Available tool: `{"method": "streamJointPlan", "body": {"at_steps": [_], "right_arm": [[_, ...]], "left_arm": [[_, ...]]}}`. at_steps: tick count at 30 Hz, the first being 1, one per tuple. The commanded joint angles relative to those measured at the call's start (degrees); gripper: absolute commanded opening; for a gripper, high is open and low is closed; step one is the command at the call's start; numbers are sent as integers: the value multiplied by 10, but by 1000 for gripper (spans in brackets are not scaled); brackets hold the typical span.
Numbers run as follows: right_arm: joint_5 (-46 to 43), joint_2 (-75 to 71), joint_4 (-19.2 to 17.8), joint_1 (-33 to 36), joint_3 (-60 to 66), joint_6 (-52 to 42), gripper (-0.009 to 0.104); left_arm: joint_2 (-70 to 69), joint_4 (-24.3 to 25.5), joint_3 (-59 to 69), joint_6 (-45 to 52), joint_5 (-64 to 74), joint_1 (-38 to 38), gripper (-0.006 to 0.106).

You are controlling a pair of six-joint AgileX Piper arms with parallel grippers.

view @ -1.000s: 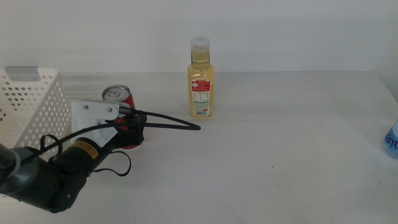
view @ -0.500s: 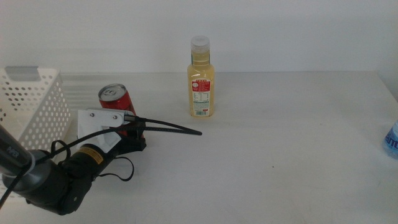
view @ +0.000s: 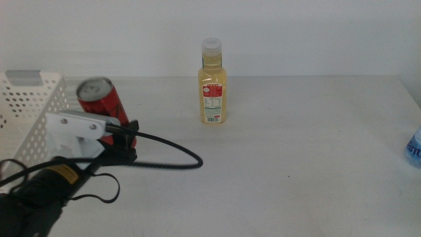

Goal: Use arms to grab the bottles and put them into the dustbin to the left of the table.

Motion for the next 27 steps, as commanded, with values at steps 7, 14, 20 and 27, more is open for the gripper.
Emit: {"method": "streamJointPlan", "body": {"at_steps": [7,14,20,27], "right_arm": [[-44,-16,-6,-4,-4,-7,67],[-44,-16,-6,-4,-4,-7,67],[-44,-16,-6,-4,-4,-7,67],[-44,-16,-6,-4,-4,-7,67]], "left_arm": [[-215,43,-7,-74,147,0,-5],[-356,73,-22,-137,311,0,-5],[-425,73,-83,-158,508,0,-5],[-432,72,-147,-158,635,0,-5]]}}
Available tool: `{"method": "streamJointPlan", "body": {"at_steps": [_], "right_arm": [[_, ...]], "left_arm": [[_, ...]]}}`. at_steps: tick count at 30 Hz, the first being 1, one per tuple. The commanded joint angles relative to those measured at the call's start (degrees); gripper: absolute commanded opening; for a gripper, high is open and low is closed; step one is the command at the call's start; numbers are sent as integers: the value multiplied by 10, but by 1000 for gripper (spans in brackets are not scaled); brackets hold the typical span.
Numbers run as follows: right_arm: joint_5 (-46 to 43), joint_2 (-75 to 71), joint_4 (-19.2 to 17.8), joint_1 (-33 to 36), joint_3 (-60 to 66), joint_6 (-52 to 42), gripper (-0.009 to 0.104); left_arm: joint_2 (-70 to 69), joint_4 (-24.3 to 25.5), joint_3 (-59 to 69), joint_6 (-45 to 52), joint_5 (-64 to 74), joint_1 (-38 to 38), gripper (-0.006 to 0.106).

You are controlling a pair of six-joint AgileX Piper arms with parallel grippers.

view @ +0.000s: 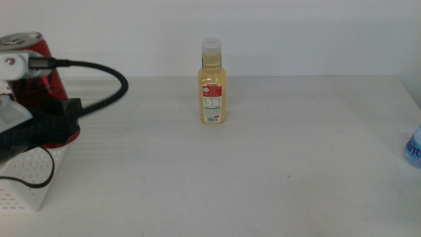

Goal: Use arms to grab the bottles and put them into the dustbin to the left of the table.

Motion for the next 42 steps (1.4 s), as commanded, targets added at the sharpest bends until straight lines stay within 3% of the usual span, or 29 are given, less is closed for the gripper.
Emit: {"method": "streamJointPlan", "body": {"at_steps": [1,6,12,16,23,34,42], "right_arm": [[-44,-16,-6,-4,-4,-7,67],[-44,-16,-6,-4,-4,-7,67],[-44,-16,-6,-4,-4,-7,67],[-44,-16,-6,-4,-4,-7,67],[-44,-16,-6,-4,-4,-7,67],[-44,-16,-6,-4,-4,-7,67],[-44,-16,-6,-4,-4,-7,67]], "left_arm": [[-13,-7,-44,-7,-13,0,-5],[-5,-17,-105,16,133,0,-5],[35,-63,-178,111,219,0,-5],[82,-125,-248,200,321,9,-5],[161,-224,-353,302,468,115,-5],[274,-250,-501,341,605,227,-5],[325,-273,-517,418,631,298,-5]]}}
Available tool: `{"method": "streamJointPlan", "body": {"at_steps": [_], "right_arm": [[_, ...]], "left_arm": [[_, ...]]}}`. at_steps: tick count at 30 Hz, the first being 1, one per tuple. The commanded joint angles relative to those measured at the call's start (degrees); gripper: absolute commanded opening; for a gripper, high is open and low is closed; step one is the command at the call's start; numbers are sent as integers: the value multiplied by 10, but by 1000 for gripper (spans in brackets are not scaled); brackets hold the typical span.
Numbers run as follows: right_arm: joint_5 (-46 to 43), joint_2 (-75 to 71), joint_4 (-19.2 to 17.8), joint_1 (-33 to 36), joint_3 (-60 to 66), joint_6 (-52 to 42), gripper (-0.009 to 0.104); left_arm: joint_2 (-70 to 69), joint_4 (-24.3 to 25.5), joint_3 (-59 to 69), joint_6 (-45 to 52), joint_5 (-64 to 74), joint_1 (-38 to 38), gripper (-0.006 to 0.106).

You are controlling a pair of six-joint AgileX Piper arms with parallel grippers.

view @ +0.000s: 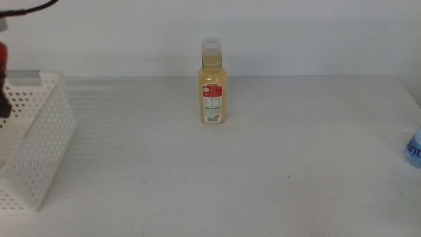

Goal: Use arms to grab the bottles and put them into the dustbin to the left of the table.

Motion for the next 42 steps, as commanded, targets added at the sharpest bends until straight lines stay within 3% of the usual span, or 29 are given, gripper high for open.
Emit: {"method": "streamJointPlan", "body": {"at_steps": [1,7,30,42], "right_arm": [[-44,-16,-6,-4,-4,-7,67],[-44,-16,-6,-4,-4,-7,67],[-44,-16,-6,-4,-4,-7,67],[-44,-16,-6,-4,-4,-7,67]], "left_arm": [[-9,-22,-25,28,-22,25,-5],[20,-51,-25,74,-25,58,-5],[147,31,-31,82,-68,61,-5],[203,9,-32,82,-114,61,-5]]}}
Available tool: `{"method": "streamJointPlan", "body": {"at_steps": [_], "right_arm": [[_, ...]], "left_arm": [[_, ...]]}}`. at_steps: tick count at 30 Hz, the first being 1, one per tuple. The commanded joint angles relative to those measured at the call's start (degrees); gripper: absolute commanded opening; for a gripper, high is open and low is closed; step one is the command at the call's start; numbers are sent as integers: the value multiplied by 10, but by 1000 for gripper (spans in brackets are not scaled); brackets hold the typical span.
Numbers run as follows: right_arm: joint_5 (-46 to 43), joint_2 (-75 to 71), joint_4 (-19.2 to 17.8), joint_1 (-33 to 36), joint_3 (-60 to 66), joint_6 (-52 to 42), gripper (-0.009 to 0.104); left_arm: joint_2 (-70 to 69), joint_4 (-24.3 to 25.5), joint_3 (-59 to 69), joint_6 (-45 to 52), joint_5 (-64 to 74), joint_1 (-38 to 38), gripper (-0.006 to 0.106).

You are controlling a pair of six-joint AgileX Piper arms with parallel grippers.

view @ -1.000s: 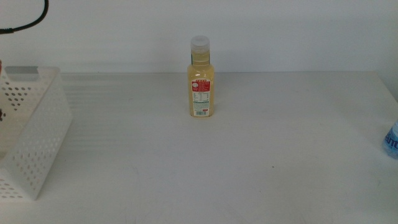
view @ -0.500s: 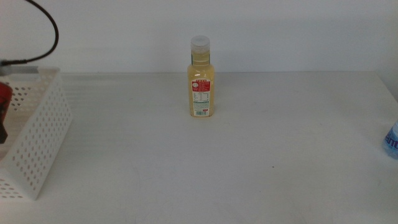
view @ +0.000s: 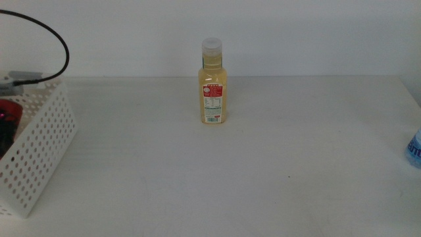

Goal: Use arms to grab the bottles and put them into the dustbin to the left of the table.

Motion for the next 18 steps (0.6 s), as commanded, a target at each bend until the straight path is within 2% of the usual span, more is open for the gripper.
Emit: {"method": "streamJointPlan", "body": {"at_steps": [1,8,10,13,15,16,17,18], "right_arm": [[-44,-16,-6,-4,-4,-7,67],[-44,-16,-6,-4,-4,-7,67],[-44,-16,-6,-4,-4,-7,67],[-44,-16,-6,-4,-4,-7,67],[-44,-16,-6,-4,-4,-7,67],[-44,-16,-6,-4,-4,-7,67],[-44,-16,-6,-4,-4,-7,67],[-44,-16,-6,-4,-4,-7,67]], "left_arm": [[-25,-20,-21,-5,-12,-1,-5],[-19,-35,-21,-6,-7,-1,-1],[-19,-43,-21,-6,-7,-1,5],[-19,-46,-21,-6,-7,-1,19],[-19,-45,-21,-6,-5,-1,34],[-19,-45,-21,-6,-5,-1,49],[-19,-42,-21,-6,0,-1,76],[-19,-39,-21,-6,1,-1,84]]}}
